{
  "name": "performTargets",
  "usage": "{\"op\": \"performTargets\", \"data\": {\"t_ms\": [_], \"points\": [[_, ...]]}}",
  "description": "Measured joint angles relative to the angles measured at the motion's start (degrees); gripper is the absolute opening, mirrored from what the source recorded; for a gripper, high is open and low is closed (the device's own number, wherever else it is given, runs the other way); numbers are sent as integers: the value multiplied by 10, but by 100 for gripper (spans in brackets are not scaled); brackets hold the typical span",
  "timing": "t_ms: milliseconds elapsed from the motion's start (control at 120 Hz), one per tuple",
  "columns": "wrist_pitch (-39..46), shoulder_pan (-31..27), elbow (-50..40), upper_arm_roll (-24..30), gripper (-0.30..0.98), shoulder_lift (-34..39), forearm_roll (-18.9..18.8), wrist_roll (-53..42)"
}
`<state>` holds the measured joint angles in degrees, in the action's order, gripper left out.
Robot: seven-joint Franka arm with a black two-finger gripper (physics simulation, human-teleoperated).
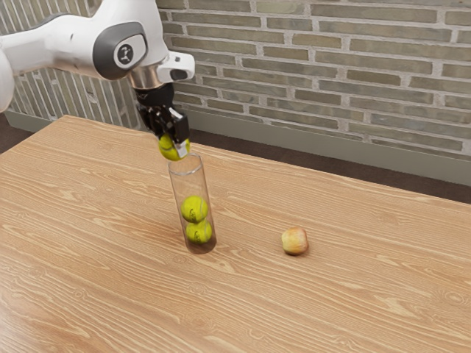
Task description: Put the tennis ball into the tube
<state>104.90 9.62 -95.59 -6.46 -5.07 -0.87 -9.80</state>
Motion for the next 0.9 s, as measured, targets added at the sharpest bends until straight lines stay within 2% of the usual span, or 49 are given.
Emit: {"op": "performTargets", "data": {"t_ms": [150,783,900], "points": [[-12,-2,-8,0,6,2,0,10],[-23,-9,51,10,7,-46,-4,29],[-25,-9,53,10,25,-48,0,29]]}}
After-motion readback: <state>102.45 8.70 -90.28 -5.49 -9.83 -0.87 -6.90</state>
